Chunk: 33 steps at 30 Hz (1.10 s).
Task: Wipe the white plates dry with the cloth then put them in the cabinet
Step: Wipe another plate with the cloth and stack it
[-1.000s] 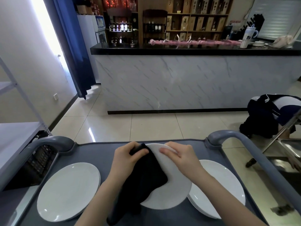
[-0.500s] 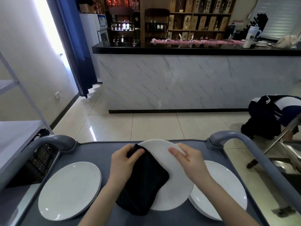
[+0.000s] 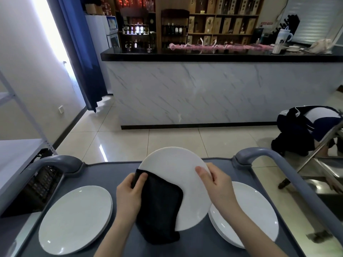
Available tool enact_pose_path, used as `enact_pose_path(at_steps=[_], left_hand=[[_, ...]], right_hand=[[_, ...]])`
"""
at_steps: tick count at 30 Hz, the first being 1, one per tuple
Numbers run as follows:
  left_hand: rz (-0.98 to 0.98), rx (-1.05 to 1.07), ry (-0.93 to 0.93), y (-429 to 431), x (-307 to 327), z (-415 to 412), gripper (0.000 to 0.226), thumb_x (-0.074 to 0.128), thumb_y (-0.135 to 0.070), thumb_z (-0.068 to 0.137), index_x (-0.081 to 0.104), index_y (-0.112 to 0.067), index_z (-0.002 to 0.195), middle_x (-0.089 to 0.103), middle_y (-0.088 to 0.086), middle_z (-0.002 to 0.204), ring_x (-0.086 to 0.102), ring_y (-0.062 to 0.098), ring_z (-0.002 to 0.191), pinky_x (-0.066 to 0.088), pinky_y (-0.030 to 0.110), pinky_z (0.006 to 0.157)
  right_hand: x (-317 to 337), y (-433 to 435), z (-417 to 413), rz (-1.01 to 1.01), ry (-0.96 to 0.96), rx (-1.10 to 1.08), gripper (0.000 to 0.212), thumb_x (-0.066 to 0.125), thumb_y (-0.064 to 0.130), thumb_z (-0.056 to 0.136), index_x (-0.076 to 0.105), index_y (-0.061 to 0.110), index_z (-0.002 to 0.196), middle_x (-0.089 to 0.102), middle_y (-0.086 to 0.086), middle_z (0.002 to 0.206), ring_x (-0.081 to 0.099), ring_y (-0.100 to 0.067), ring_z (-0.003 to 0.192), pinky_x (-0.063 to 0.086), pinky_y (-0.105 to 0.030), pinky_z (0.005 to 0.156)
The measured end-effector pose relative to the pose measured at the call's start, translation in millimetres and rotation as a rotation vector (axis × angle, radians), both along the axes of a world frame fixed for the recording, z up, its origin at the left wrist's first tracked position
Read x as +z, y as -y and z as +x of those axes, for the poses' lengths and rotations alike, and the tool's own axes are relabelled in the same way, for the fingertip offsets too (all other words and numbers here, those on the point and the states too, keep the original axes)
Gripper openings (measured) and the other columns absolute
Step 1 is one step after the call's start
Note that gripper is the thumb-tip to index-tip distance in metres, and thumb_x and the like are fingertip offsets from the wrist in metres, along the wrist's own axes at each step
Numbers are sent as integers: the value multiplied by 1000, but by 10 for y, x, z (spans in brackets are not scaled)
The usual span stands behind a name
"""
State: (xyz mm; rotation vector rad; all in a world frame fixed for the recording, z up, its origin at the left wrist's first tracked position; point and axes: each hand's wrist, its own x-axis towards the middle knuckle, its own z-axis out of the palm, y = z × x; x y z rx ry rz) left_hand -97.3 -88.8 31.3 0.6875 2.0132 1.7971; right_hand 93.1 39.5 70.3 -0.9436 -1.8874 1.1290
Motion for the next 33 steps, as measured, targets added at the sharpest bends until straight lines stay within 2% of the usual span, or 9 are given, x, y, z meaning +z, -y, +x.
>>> enact_pose_path(at_steps=[5,8,11,15,19,23,27,30,33], left_hand=[[-60,-202,-390,-113,267,-13,35,74,-18,85,56,-33,59,57,-16,56,50,-1,55,37,12,55],[-59,-314,-496,-205,320,7,39,77,-18,82,55,-41,59,55,-18,56,49,-1,55,35,10,55],[-71,-294,-432,-214,280,-22,35,76,-20,83,56,-38,60,50,-17,53,45,0,53,34,13,53],[-63,-124,-171,-140,148,-56,19,70,-25,89,65,-27,70,65,-3,65,54,4,60,43,21,61],[-8,3,74,-49,-15,52,24,62,-29,95,65,-11,78,67,13,78,57,17,70,47,39,67],[-23,0,9,-43,22,21,31,63,-27,94,58,-6,72,56,4,62,48,16,64,39,33,61],[-34,-145,-170,-126,220,-35,26,69,-21,89,61,-25,64,59,-13,59,49,3,57,39,16,56],[-92,-252,-328,-221,270,9,32,73,-20,85,56,-30,60,54,-18,55,46,-2,53,36,12,54],[-87,-226,-252,-248,238,-17,17,72,-24,86,65,-22,70,63,-10,63,53,1,60,41,17,58]], right_hand=[[279,-215,-133,125,293,349,38,66,58,79,59,44,114,72,18,90,65,0,84,49,-16,76],[295,-204,-281,226,424,452,21,62,48,92,67,29,99,69,8,83,60,-5,80,44,-26,75],[234,-148,-255,211,267,412,28,61,38,96,64,16,78,60,-2,68,51,-11,66,38,-26,63],[122,-46,-156,13,-14,153,29,64,32,95,66,11,75,56,-12,69,47,-9,64,36,-27,61],[-108,176,-184,-234,-248,-175,47,60,35,97,45,-2,72,37,-6,63,35,-13,60,31,-30,58],[-101,93,-136,-137,-155,-90,32,58,32,99,60,10,76,54,-15,70,44,-10,62,37,-23,57],[160,-169,-117,70,63,160,38,62,27,96,53,34,60,46,10,55,41,-2,55,32,-15,55],[219,-192,-167,153,197,277,25,64,29,95,64,30,70,56,9,63,48,0,61,36,-14,59],[184,-148,-155,114,86,241,24,65,35,93,70,16,78,62,-3,69,50,-3,64,37,-19,61]])
